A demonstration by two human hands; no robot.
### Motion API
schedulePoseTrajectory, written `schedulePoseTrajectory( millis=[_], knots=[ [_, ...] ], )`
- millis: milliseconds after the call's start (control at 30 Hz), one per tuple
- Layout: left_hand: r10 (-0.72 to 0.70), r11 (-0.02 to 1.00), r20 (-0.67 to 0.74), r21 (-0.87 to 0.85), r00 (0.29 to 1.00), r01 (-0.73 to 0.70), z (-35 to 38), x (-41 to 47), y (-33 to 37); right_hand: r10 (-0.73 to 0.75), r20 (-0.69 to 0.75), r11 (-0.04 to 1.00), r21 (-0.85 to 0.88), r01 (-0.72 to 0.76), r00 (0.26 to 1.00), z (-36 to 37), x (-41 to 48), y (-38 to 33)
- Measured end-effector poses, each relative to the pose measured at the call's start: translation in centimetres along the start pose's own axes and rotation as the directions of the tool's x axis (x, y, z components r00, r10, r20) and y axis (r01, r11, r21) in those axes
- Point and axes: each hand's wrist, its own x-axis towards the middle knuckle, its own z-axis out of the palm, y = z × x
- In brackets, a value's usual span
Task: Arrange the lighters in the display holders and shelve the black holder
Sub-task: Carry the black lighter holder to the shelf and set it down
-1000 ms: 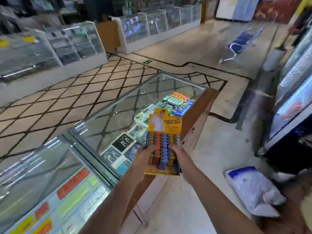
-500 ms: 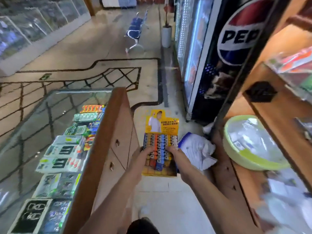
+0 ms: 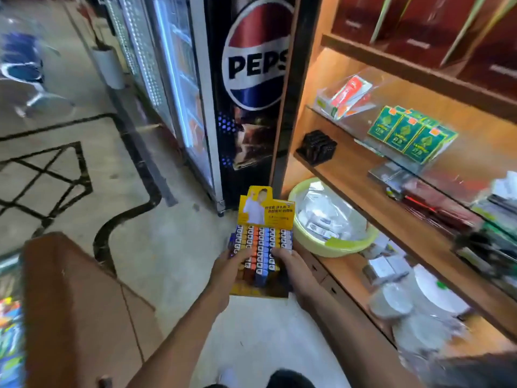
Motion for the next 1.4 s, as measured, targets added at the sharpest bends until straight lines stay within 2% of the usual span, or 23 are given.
schedulePoseTrajectory(
  millis=[367,633,733,833,1000,1067,1100,1200,1267,1400],
  knots=[
    [-0.078,0.986,0.263,0.161,0.962,0.036,3.0,10.6,4.0,0.026,-0.244,0.985,0.174,0.017,0.969,-1.3,5.5,-1.9],
    [-0.079,0.971,0.323,0.238,0.943,0.000,7.6,21.2,8.5,0.020,-0.345,0.934,0.342,0.106,0.938,-3.7,15.2,-5.4],
    [-0.075,0.958,0.331,0.286,0.941,-0.024,9.5,26.0,9.9,0.019,-0.390,0.917,0.373,0.139,0.921,-4.8,19.4,-7.3],
    [-0.108,0.956,0.319,0.294,0.941,0.010,11.4,30.2,11.3,0.005,-0.439,0.922,0.350,0.165,0.899,-6.2,23.3,-8.9],
    [-0.148,0.942,0.400,0.335,0.905,0.006,15.1,34.9,12.3,0.076,-0.547,0.955,0.281,0.097,0.834,-11.2,29.7,-7.3],
    [-0.177,0.932,0.417,0.361,0.892,0.016,16.9,36.1,12.6,0.097,-0.590,0.947,0.303,0.109,0.801,-13.2,31.1,-6.0],
    [-0.186,0.927,0.420,0.375,0.888,0.018,17.9,36.5,12.9,0.141,-0.607,0.936,0.339,0.095,0.782,-13.6,30.7,-6.7],
    [-0.199,0.901,0.447,0.433,0.872,-0.016,19.6,40.6,10.8,0.142,-0.636,0.902,0.399,0.166,0.759,-14.8,30.5,-7.8],
    [-0.225,0.885,0.472,0.464,0.853,-0.024,20.8,42.5,10.0,0.163,-0.660,0.901,0.402,0.162,0.734,-15.3,30.5,-8.3],
    [-0.275,0.867,0.498,0.499,0.823,-0.012,23.2,40.5,13.5,0.213,-0.706,0.886,0.430,0.171,0.676,-15.2,30.2,-10.3]
  ],
)
